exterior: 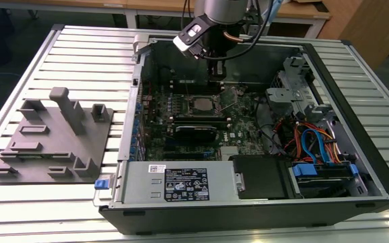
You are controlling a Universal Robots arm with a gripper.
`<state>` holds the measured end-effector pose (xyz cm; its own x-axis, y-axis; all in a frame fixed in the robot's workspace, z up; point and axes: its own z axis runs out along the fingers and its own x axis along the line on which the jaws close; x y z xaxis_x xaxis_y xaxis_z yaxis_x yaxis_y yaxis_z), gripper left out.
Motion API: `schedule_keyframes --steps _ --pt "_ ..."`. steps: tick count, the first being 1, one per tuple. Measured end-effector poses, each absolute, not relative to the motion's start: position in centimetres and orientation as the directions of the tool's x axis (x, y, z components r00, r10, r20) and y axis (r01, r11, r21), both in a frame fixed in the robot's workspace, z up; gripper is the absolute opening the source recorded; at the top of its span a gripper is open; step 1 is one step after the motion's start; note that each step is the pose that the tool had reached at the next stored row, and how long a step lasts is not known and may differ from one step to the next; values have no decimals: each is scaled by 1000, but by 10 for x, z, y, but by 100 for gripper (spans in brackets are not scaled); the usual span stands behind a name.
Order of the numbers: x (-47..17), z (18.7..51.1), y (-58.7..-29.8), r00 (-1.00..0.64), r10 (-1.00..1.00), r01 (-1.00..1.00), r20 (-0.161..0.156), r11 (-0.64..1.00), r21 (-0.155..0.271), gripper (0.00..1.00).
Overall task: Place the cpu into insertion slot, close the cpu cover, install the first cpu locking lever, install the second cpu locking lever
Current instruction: 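Close the cpu cover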
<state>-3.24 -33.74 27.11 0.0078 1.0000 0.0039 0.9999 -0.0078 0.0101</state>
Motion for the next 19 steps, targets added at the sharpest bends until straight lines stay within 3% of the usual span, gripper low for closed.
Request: schedule_keyframes --steps 19 --pt "-28 271 -337 8 1000 1000 4 -8 10 10"
